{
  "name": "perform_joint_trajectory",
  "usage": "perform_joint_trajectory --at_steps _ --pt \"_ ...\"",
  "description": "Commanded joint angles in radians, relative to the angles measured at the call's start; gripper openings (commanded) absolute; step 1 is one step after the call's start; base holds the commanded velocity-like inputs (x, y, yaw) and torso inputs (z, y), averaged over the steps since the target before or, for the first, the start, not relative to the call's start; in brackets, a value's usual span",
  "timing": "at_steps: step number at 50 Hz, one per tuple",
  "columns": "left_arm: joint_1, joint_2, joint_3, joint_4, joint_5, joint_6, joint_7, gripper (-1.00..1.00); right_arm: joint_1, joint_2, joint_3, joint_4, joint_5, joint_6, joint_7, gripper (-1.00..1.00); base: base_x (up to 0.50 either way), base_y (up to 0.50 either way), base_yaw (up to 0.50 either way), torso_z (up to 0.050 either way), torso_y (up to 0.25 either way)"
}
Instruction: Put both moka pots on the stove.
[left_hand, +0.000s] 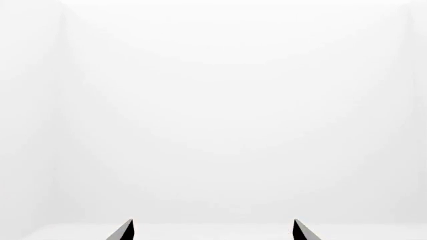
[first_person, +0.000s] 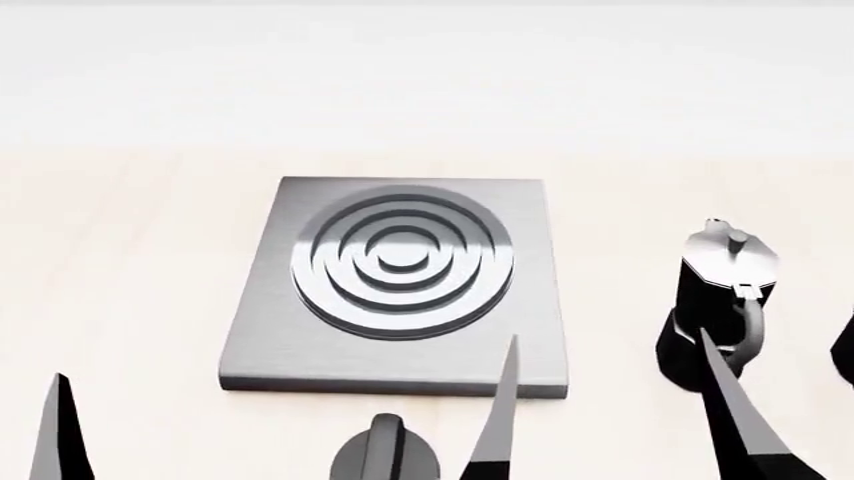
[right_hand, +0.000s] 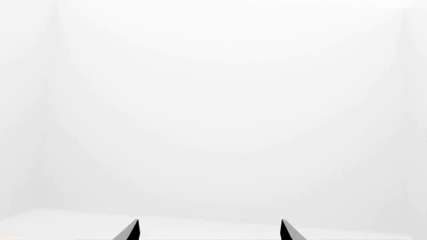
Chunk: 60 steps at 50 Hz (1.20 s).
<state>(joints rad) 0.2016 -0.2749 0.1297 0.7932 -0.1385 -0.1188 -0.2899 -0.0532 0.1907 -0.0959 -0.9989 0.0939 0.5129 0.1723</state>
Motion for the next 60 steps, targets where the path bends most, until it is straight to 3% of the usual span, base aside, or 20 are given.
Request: perform_joint_trajectory --at_steps 1,13,18,23,30,44,60 --pt "-0.001 -0.005 0.007 0.001 0.002 -0.002 -0.006 1.00 0.010 0.017 -0.022 0.012 -0.018 0.016 0.016 1.00 0.00 0.00 0.00 0.000 0.000" --pt "-0.001 -0.012 0.000 0.005 -0.014 -0.001 -0.012 1.00 0.102 0.029 0.011 -0.047 -0.009 0.159 0.064 1.00 0.00 0.00 0.00 0.000 0.000" --pt "-0.003 -0.013 -0.007 0.000 -0.022 0.003 -0.016 1.00 0.269 0.132 0.046 -0.047 0.128 0.347 0.154 1.00 0.00 0.00 0.00 0.000 0.000" --pt "-0.004 -0.017 -0.013 0.005 -0.030 0.001 -0.020 1.00 0.438 0.121 0.163 0.029 0.233 0.543 0.129 1.00 0.00 0.00 0.00 0.000 0.000" --pt "-0.007 -0.020 -0.016 0.003 -0.035 0.000 -0.025 1.00 0.574 0.154 0.200 0.168 0.285 0.653 0.079 1.00 0.00 0.00 0.00 0.000 0.000" --pt "-0.010 -0.027 -0.013 0.000 -0.038 -0.001 -0.033 1.00 0.720 0.279 0.151 0.434 0.347 0.769 -0.065 1.00 0.00 0.00 0.00 0.000 0.000" --pt "-0.016 -0.035 -0.015 -0.016 -0.052 0.004 -0.042 1.00 0.802 0.319 0.180 0.641 0.386 0.794 -0.150 1.00 0.00 0.00 0.00 0.000 0.000"
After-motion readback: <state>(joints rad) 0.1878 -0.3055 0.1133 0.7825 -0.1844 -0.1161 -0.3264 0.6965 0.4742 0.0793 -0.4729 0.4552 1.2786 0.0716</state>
